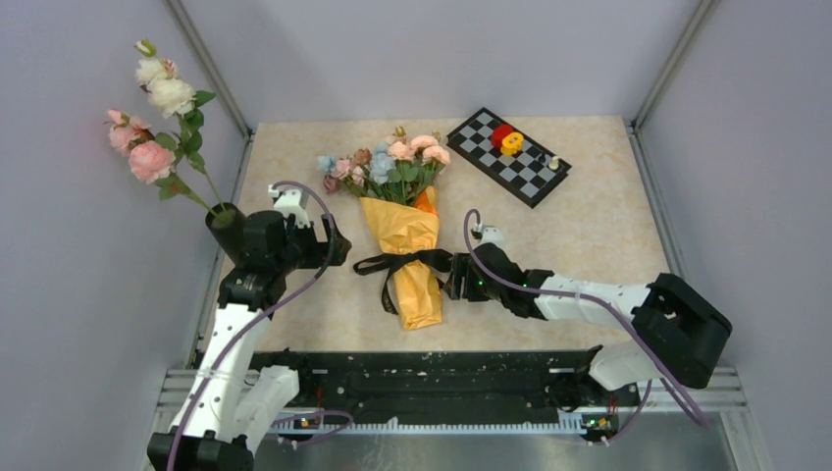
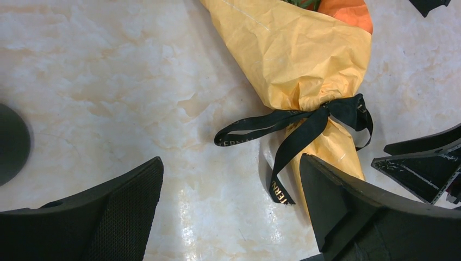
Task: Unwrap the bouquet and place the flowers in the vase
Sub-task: Place the fake flower at the center of the board, then untie the ribbon from the wrapping paper.
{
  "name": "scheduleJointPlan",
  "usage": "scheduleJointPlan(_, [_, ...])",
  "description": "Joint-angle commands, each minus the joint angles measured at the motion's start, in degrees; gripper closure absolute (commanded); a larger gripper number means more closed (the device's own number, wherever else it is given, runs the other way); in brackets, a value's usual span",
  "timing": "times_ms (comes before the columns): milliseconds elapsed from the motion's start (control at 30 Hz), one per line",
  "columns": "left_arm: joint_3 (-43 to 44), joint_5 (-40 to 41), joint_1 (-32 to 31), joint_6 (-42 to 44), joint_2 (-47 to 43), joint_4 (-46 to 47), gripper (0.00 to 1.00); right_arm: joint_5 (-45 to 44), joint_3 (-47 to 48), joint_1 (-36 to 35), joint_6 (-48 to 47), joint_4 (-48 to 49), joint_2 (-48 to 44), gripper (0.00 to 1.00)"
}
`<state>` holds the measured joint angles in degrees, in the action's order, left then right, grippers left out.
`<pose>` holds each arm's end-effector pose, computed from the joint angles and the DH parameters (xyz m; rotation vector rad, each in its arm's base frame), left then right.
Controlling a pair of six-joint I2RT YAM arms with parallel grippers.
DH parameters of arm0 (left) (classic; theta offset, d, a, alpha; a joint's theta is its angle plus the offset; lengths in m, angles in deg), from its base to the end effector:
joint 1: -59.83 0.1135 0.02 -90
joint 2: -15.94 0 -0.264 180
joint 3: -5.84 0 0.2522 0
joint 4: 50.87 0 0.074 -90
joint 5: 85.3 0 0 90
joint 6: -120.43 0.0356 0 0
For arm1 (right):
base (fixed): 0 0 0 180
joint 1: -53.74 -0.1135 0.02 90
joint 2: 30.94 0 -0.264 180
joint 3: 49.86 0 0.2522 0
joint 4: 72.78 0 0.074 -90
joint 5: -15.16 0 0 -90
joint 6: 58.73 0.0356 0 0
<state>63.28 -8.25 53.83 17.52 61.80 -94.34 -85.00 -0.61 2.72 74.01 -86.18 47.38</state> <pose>0.1737 -0.0263 0.2962 0.0057 2.1424 -0.4345 0.1731 0.2039 0.1759 -0.0789 2.3807 0.6204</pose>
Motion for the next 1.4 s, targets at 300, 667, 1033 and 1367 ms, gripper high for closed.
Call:
scheduleJointPlan(300, [-0.79,1.35,-0.16,1.3,0.02,1.14,0.01,-2.95,1.82,-1.73,2.69,4.6,6.39,0.45])
scheduleJointPlan(667, [-0.88,2.32,-0.15,1.65,0.31,1.06,0.01,-2.86,3.04,-1.78,2.71,7.02,9.88,0.64])
scheduleJointPlan(1033, [-0.83,2.95,-0.15,1.91,0.22,1.13,0.01,-9.74,13.35,-1.73,-11.71,-4.73,7.14,1.0])
scheduleJointPlan(1367, [-0.88,3.17,-0.15,2.01,0.51,1.15,0.01,-23.74,20.93,-1.74,-24.01,-12.21,7.03,0.86])
